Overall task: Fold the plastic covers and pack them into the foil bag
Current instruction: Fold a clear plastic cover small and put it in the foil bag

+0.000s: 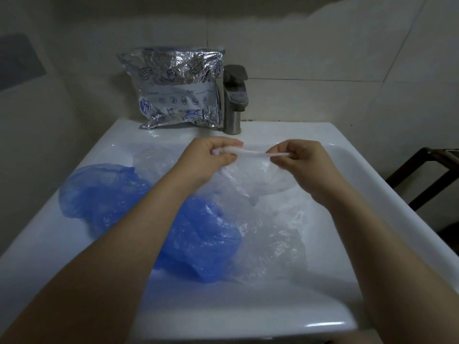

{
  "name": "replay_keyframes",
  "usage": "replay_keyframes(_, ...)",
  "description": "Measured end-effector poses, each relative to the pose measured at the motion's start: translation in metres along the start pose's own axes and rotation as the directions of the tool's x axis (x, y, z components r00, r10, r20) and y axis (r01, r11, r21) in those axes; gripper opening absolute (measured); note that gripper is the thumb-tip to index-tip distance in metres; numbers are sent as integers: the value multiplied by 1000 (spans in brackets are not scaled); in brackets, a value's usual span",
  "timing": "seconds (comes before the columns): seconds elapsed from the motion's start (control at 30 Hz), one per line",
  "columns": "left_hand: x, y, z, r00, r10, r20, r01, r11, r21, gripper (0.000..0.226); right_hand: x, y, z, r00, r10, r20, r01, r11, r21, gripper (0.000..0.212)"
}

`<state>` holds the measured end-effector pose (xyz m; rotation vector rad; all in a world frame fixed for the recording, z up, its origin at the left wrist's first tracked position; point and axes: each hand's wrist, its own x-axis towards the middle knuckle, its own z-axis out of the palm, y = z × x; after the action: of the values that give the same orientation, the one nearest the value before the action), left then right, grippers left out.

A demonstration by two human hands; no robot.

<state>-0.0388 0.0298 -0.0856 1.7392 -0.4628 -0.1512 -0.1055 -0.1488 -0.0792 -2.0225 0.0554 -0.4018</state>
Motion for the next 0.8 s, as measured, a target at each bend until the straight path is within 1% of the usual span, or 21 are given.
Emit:
replay_keyframes(0.07,2,-3,-1,999,51,-8,-50,991,124,22,1,3,1,1000,19,15,-19,1000,5,21)
replay_keyframes(0.13,3,-7,-1,992,124,3,-120,951,284,12,2,6,-1,998,51,22,-52,997,53,24)
replay_keyframes(0.17,4,-8,-1,987,159,17,-155,932,328,8,2,8,-4,997,70,27,-73,993,97,23)
replay_keyframes(0.23,5,-10,-2,981,182,69,-195,923,331,4,3,10,-10,990,127,69,-139,966,218,16)
replay_keyframes(0.3,4,-9,-3,984,147,104,-170,951,258,5,4,14,-14,967,199,161,-245,902,357,10)
replay_keyframes(0.4,2,-10,-3,992,101,78,-103,994,29,14,6,17,-20,919,275,281,-384,782,492,14)
replay_keyframes(0.47,3,-11,-2,995,65,80,-52,987,-155,22,7,16,-21,912,278,301,-404,728,553,18)
replay_keyframes(0.53,2,-10,-1,994,73,87,-47,962,-270,30,8,15,-22,920,285,269,-392,696,602,26)
replay_keyframes(0.6,1,-7,2,992,104,74,-74,939,-337,43,8,14,-21,934,266,239,-357,705,612,32)
replay_keyframes(0.67,0,-4,7,996,77,40,-57,929,-366,53,8,13,-16,952,240,193,-307,774,554,37)
replay_keyframes(0.73,1,-2,13,1000,-21,2,20,916,-400,47,7,12,-11,955,279,103,-294,827,480,40)
replay_keyframes(0.8,1,-3,18,989,-149,8,136,883,-450,30,8,9,-4,940,340,25,-306,812,496,38)
